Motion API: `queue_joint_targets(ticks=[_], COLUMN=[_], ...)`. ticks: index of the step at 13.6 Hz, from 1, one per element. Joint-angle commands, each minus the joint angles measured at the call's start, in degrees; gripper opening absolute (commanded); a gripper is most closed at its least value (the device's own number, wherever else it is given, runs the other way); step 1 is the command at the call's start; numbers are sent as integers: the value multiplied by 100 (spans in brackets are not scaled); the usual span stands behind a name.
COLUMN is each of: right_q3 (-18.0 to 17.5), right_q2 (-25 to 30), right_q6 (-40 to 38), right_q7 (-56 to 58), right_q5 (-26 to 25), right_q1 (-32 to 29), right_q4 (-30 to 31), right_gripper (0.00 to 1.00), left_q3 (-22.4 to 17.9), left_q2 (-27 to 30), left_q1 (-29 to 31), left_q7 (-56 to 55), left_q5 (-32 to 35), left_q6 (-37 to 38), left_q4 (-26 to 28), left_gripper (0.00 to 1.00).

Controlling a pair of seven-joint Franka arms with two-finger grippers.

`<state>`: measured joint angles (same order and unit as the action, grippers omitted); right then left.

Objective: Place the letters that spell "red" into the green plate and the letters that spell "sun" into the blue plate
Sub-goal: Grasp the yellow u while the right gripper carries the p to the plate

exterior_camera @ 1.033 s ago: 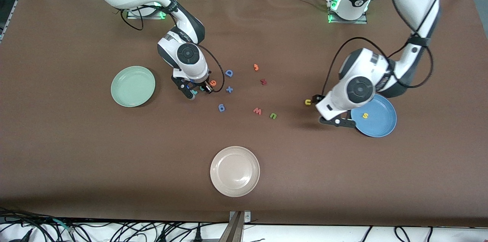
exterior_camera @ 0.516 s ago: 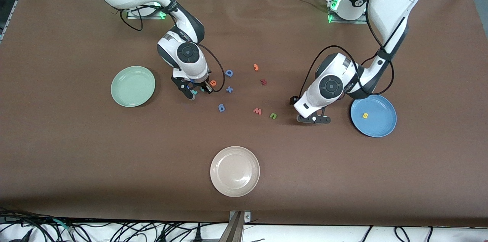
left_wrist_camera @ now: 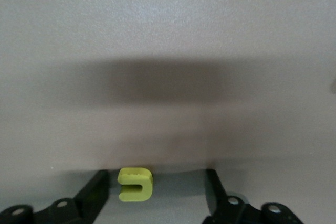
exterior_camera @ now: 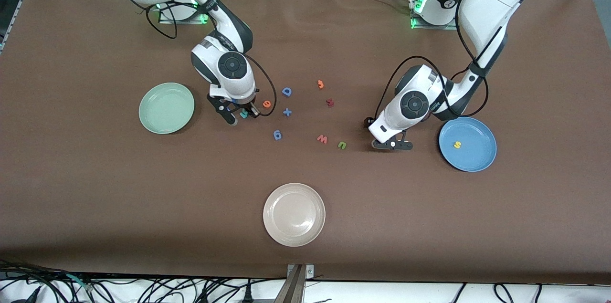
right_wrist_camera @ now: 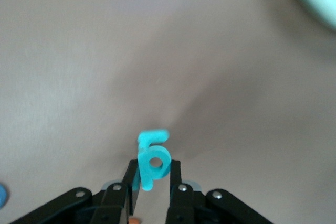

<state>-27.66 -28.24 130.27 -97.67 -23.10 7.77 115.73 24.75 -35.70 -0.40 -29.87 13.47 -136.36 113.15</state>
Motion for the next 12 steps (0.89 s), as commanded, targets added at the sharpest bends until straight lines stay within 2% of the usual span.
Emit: queue_joint_targets(ticks=[1,2,4,6,10,12], right_q3=[-21,40,461,996,1806,2114], right_q2=[432,572,958,1275,1514,1523], right_q6=[-913,-1194,-1644,-1916,-2077,-2006], right_q7=[667,1097,2124,3293,4789,5396], right_q5=[505,760,1287,1772,1906,1914], right_q1=[-56,-65,-83,-83,-74,-74], right_q4=[-295,-392,-446,-428,-157,19], right_gripper=[0,0,0,0,0,0], left_q3=[3,3,3,3,-23,-23], left_q2=[177,186,273,501,819,845], left_q1=[-4,5,31,40,75,485], left_q7=[-107,-107,-107,-98,348,1111], left_q5=[103,103,103,103,217,724], left_q6=[-58,-14,48,598,2636,3071], left_q4=[321,331,313,139,-704,-838], left_gripper=[19,0,0,0,0,0])
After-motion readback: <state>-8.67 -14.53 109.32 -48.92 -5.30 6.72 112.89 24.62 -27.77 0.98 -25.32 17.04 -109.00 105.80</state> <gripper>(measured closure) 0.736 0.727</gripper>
